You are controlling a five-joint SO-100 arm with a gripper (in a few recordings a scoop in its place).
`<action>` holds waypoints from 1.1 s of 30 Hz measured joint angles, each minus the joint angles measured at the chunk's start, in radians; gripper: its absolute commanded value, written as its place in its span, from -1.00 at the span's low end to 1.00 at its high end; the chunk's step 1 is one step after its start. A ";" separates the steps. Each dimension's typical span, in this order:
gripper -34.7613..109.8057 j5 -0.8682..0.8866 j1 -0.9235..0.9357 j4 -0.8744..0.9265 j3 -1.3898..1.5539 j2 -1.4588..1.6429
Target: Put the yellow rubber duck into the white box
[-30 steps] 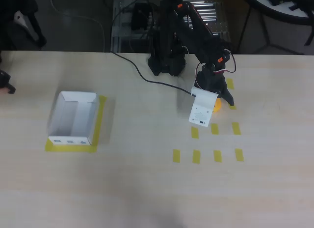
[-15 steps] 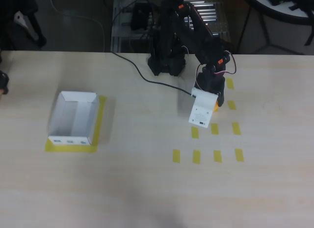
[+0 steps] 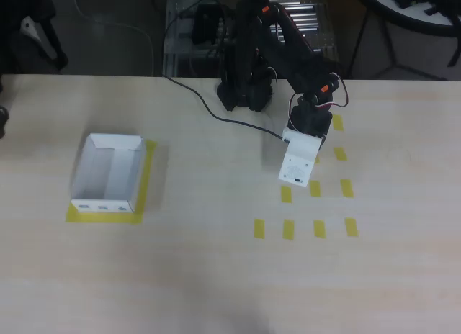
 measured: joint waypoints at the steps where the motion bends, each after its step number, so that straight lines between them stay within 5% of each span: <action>1: -0.52 0.008 0.005 0.009 -0.008 -0.002; 10: -0.52 0.149 0.201 0.164 -0.221 0.158; 19: -0.52 0.193 0.698 0.216 -0.414 0.423; 33: -0.52 0.193 1.465 -0.058 -0.448 0.405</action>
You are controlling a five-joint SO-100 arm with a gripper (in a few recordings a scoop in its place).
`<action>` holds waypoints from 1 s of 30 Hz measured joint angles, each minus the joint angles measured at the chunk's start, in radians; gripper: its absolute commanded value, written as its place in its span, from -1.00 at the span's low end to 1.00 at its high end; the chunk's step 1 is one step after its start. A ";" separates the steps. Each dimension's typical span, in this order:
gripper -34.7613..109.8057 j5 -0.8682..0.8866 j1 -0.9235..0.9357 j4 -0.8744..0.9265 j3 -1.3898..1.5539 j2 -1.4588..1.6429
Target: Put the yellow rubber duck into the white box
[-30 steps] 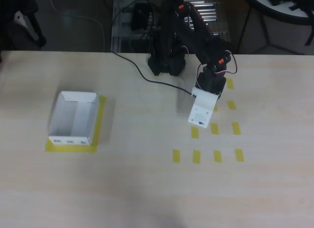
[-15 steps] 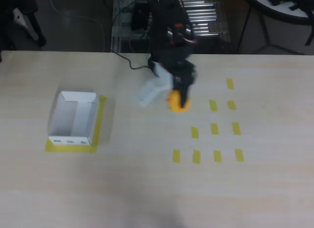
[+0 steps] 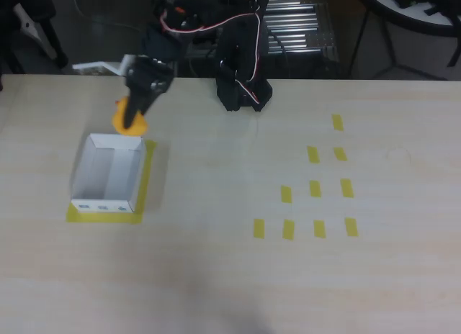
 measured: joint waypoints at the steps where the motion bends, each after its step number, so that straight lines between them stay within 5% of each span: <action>1: -0.52 0.000 0.023 -0.014 0.000 -0.021; 30: -0.52 -0.087 0.195 -0.279 -0.115 -0.690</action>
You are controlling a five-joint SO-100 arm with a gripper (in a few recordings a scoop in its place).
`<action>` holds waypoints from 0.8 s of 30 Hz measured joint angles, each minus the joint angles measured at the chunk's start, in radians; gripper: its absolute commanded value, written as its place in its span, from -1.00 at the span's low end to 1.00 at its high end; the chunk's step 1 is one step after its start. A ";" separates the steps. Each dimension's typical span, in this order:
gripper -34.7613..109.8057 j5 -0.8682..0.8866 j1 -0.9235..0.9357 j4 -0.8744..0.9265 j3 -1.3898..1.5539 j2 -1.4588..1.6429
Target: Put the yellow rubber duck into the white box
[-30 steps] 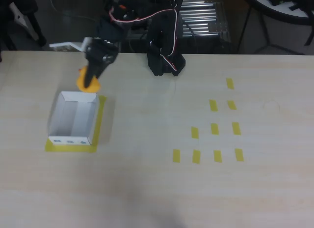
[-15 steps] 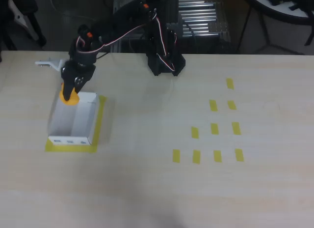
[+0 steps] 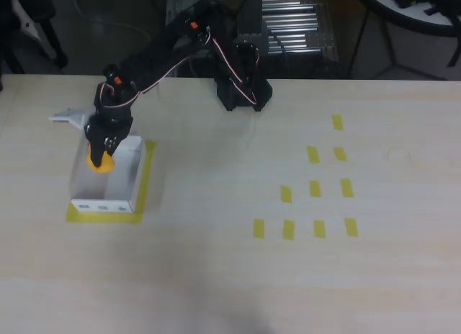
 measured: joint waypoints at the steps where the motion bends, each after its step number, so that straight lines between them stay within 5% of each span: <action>1: -0.52 -0.009 0.000 -0.006 0.000 -0.005; 24: -0.19 -0.169 0.000 -0.118 0.000 -0.041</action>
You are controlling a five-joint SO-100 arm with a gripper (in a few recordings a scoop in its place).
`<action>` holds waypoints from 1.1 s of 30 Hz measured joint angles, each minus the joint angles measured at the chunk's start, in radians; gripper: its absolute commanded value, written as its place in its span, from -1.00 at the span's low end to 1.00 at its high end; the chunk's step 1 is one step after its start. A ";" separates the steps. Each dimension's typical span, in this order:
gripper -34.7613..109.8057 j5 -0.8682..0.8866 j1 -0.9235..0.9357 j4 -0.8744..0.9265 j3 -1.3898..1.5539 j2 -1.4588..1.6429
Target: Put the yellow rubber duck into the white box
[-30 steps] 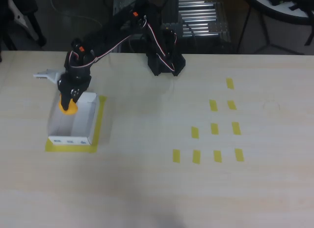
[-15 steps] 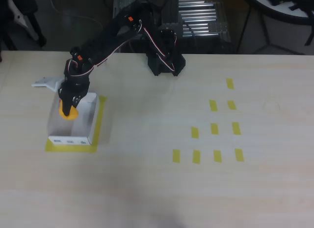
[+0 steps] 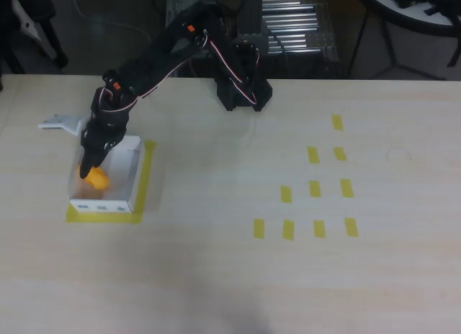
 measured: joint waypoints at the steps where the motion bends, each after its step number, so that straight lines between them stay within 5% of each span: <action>1: -0.19 -0.002 0.000 0.000 0.000 0.000; 14: -0.41 0.020 -0.060 0.097 0.002 0.074; 24: -0.52 0.224 -0.215 0.442 -0.152 0.365; 33: -0.52 0.460 -0.371 0.509 -0.158 0.733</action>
